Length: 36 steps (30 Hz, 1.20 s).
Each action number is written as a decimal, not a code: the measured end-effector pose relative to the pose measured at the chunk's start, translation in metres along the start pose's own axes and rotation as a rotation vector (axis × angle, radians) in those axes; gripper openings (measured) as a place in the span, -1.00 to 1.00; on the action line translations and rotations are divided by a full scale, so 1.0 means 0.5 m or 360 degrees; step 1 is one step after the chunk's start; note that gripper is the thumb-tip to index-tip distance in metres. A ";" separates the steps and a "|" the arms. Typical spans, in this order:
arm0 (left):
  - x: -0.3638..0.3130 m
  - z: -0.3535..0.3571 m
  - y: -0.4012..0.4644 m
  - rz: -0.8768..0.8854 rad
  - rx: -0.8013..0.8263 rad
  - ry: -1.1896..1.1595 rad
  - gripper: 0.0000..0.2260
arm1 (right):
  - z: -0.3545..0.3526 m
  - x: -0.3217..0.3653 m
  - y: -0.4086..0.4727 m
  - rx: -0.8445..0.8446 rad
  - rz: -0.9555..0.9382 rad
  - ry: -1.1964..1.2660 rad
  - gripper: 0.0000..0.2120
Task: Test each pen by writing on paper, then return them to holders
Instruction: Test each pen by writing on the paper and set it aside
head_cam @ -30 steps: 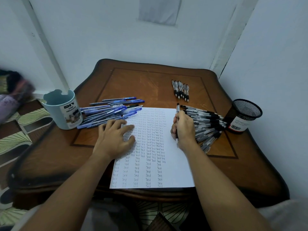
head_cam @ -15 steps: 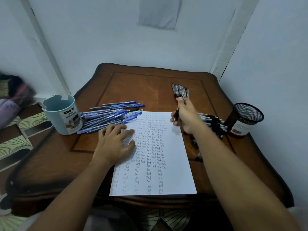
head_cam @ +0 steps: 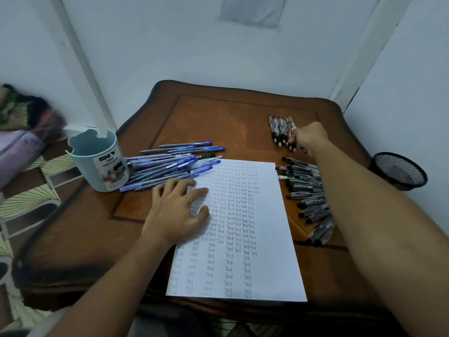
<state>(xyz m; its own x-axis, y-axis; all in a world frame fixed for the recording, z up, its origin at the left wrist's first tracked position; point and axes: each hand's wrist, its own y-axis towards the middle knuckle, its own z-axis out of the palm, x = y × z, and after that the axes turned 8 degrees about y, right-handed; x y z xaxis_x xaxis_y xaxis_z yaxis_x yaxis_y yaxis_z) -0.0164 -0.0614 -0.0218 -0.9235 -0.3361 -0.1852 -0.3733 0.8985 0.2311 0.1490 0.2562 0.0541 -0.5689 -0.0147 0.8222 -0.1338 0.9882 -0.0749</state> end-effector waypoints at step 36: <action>0.005 0.003 0.002 0.0004 -0.0006 0.0005 -0.40 | -0.087 -0.019 -0.079 0.0506 -0.0750 -0.1149 -0.72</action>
<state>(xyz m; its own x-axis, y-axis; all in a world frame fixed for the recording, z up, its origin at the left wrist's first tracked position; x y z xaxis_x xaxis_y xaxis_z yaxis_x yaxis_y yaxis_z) -0.0190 -0.0607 -0.0235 -0.9246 -0.3348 -0.1817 -0.3714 0.8982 0.2351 0.1949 0.2237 0.0739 -0.7532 -0.6028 0.2632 -0.6365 0.7689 -0.0606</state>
